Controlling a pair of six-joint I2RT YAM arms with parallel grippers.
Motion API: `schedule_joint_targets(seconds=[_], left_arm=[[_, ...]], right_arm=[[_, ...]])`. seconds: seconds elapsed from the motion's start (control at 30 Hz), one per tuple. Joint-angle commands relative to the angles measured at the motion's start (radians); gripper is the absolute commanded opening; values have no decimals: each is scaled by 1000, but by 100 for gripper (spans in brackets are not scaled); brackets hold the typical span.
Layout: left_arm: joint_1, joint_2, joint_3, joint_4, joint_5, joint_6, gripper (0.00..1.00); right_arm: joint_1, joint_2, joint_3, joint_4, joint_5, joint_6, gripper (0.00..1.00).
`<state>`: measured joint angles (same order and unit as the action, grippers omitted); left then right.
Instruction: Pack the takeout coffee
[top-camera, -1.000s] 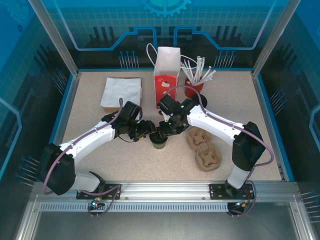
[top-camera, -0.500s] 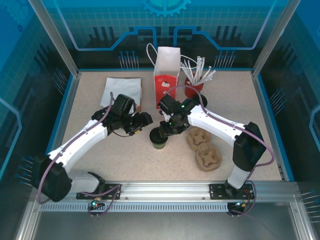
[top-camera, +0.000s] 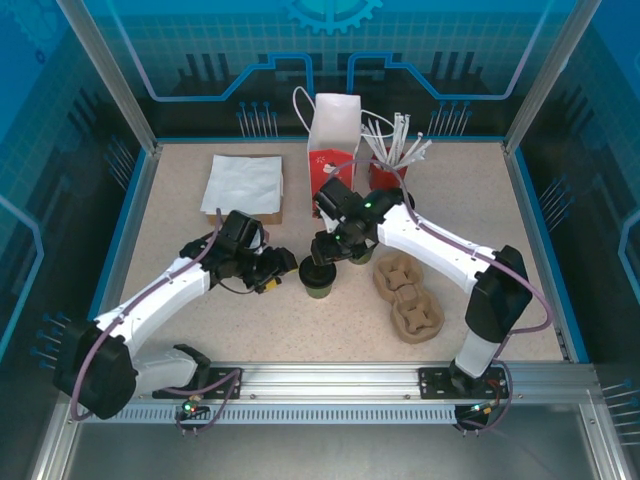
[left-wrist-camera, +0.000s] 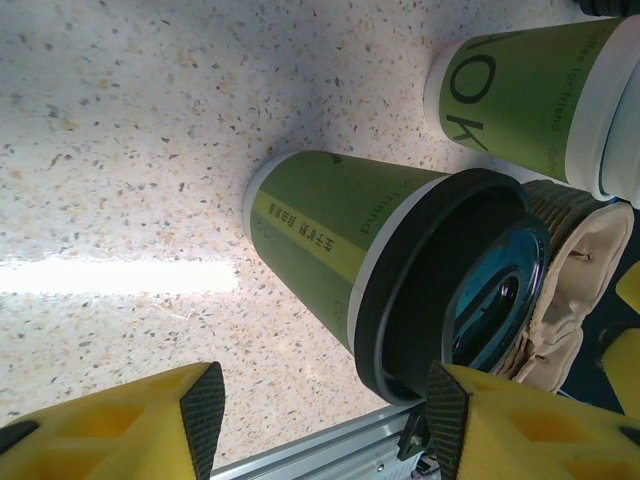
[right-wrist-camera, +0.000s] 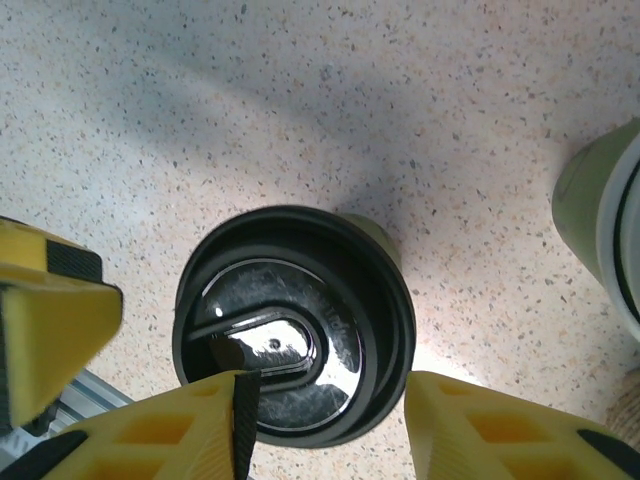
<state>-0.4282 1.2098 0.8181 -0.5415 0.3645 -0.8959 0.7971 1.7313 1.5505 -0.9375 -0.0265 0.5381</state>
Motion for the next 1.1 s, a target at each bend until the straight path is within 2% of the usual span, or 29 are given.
schedule_joint_targets(seconds=[0.0, 0.53, 1.07], left_arm=[[9, 18, -19, 49, 54, -14, 58], [8, 86, -59, 110, 82, -9, 54], [8, 106, -83, 57, 55, 12, 46]], right_arm=[[-14, 40, 28, 6, 9, 1, 46], [-15, 97, 33, 13, -13, 17, 43], [-19, 134, 17, -58, -8, 11, 41]])
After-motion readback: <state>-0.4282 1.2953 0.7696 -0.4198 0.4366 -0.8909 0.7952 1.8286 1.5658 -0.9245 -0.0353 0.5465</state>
